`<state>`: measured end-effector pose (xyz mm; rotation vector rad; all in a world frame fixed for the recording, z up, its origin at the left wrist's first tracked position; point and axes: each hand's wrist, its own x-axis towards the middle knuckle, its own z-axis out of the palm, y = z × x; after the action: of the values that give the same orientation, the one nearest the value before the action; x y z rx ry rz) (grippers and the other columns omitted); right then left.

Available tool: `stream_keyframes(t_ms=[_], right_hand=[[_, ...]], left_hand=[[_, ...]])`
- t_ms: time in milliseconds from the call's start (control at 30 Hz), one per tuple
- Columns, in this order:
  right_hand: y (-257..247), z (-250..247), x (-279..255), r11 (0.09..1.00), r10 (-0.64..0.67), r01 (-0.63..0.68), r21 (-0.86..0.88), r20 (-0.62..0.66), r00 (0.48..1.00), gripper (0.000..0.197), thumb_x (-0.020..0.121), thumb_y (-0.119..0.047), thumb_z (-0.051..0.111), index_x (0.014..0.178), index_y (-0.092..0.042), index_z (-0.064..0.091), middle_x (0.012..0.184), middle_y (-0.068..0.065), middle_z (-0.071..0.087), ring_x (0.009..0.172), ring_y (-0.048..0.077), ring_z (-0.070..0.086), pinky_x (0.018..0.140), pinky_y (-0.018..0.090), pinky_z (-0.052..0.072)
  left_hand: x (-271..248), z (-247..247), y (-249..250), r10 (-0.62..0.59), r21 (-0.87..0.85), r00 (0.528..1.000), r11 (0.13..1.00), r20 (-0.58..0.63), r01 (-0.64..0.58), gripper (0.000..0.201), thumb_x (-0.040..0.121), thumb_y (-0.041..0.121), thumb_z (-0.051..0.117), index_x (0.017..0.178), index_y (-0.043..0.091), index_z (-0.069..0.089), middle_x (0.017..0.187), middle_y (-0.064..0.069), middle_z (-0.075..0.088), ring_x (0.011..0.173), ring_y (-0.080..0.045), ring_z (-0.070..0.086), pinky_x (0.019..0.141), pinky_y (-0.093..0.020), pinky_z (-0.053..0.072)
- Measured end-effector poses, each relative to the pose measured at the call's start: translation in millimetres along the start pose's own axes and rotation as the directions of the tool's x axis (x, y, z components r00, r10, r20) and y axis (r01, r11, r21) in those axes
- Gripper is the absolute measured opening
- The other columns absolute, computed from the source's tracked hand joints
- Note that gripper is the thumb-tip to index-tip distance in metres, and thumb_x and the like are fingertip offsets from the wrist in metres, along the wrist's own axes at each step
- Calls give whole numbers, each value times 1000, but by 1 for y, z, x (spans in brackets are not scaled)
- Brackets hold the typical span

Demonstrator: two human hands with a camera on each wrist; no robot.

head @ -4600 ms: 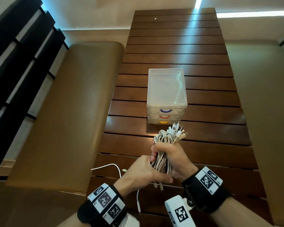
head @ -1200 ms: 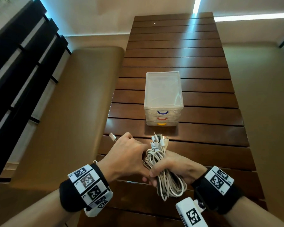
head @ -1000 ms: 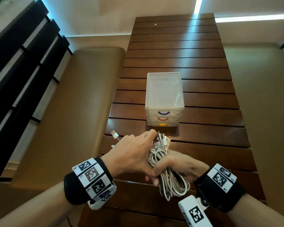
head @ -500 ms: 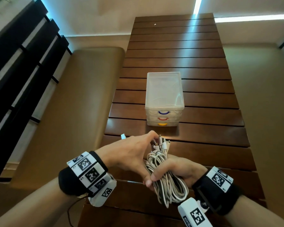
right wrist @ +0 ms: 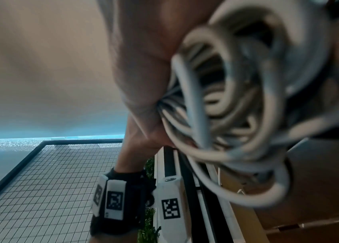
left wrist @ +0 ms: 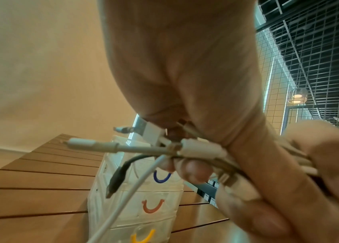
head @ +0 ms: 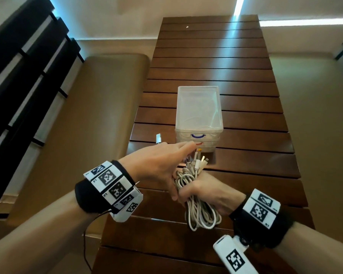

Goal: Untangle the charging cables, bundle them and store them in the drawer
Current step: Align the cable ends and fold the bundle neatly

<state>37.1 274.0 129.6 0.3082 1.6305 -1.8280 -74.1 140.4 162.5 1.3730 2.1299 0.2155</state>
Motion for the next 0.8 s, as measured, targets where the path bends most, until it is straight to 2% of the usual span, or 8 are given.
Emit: stream_keyframes(t_ms=[133,233,333,467,600,667,733,800], right_hand=[[3,-4,4,1000,20,-20,4,68,998,19,76,11,63,76,-7,68,70,8,68,60,18,64,59,28,54],[5,-11,10,996,84,-89,28,156,984,13,79,3,66,87,-6,70,89,14,73,78,25,67,74,35,54],[2,-15,14,994,103,-109,22,186,977,13,73,-5,71,86,-6,72,93,17,70,92,36,62,83,41,53],[-4,-19,17,998,66,-67,5,168,984,19,74,-6,73,93,-3,71,95,21,68,86,34,65,75,38,56],[-6,-19,19,999,31,-36,30,159,987,18,80,1,70,97,-1,65,78,14,67,65,23,66,59,30,55],[-9,-16,20,999,-28,25,41,96,995,15,81,6,69,92,-2,64,75,11,66,64,21,66,60,30,55],[-12,-14,22,996,-88,88,27,1,996,16,77,12,66,86,-1,63,70,11,63,60,20,63,58,30,53],[-14,-14,22,991,-131,134,33,-71,989,17,73,14,63,79,-2,62,66,10,62,55,19,61,55,29,52]], left_hand=[[0,1,1,8,39,1000,999,-6,-8,105,50,43,97,126,24,27,125,1,54,108,-17,57,90,-30,53],[2,-1,-1,13,43,1000,999,-8,-13,108,49,44,97,129,25,27,126,5,51,108,-15,55,90,-26,51],[5,-5,-4,15,50,1000,999,-8,-15,109,46,45,98,127,23,29,121,7,49,108,-16,57,90,-29,53],[11,-7,-10,2,41,1000,999,-20,-1,112,41,44,99,127,24,29,124,3,54,110,-18,57,91,-34,54],[10,-6,-17,-19,39,997,999,-73,22,115,42,47,98,133,22,32,130,1,58,115,-17,57,94,-34,52],[8,-4,-21,-69,9,990,997,-119,71,107,44,46,97,128,22,35,126,4,60,107,-12,60,90,-28,50],[6,2,-28,-144,-85,975,988,-168,132,96,45,48,97,116,23,38,112,9,62,87,-1,59,79,-25,49],[3,8,-36,-198,-170,962,971,-187,166,84,50,52,94,106,25,39,100,12,64,79,-1,60,72,-25,49]])
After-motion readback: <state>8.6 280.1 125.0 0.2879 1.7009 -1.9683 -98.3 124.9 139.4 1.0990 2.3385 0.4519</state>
